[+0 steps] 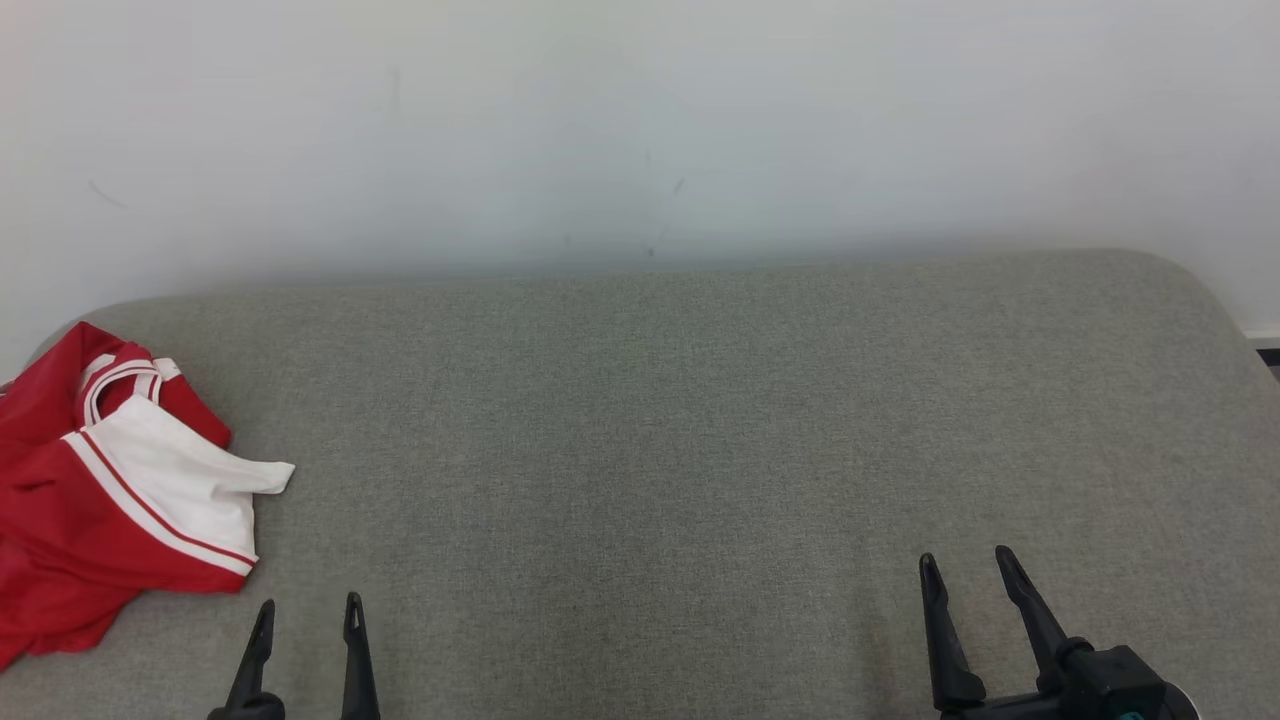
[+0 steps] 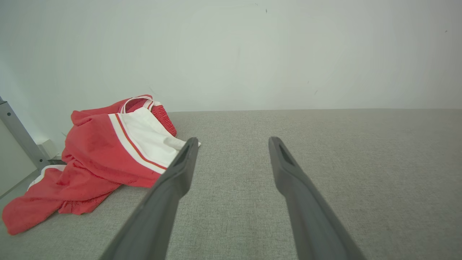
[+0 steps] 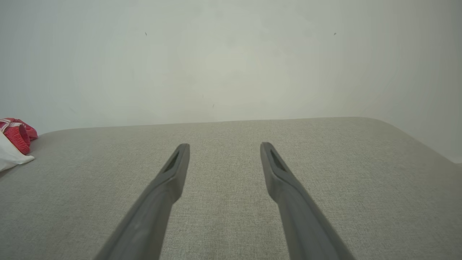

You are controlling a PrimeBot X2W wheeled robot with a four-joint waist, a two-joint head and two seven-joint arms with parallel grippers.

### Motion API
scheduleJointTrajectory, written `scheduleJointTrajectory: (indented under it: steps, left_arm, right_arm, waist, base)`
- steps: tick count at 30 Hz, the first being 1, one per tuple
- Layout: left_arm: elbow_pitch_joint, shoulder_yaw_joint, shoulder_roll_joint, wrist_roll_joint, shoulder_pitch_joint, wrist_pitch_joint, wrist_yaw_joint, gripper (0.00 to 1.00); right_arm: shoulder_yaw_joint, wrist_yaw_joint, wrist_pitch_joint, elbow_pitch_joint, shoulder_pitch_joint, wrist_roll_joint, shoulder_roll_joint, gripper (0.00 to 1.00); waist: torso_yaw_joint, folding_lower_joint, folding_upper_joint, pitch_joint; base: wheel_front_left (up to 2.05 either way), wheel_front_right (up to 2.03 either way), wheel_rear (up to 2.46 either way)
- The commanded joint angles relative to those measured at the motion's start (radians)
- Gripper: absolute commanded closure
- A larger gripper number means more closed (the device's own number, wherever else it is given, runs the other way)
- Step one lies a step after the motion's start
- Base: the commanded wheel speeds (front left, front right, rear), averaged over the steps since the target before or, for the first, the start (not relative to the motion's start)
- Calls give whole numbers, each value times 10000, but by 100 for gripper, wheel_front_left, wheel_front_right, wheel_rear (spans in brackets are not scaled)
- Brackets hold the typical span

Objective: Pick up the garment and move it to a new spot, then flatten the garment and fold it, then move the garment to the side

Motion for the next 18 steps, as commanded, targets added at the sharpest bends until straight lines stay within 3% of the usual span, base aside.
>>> scheduleJointTrajectory:
  steps: [1, 18]
  left_arm:
    - [77, 26, -29, -23, -11, -35, -37, 0]
    - [507, -49, -141, -315, -152, -35, -132, 0]
  right_arm:
    - [17, -21, -9, 31, -40, 54, 11, 0]
    - [113, -21, -9, 650, -242, 321, 11, 0]
  waist:
    - [-10, 1, 0, 2]
    - [-31, 1, 0, 1]
  base:
    - [0, 0, 0]
    - [0, 0, 0]
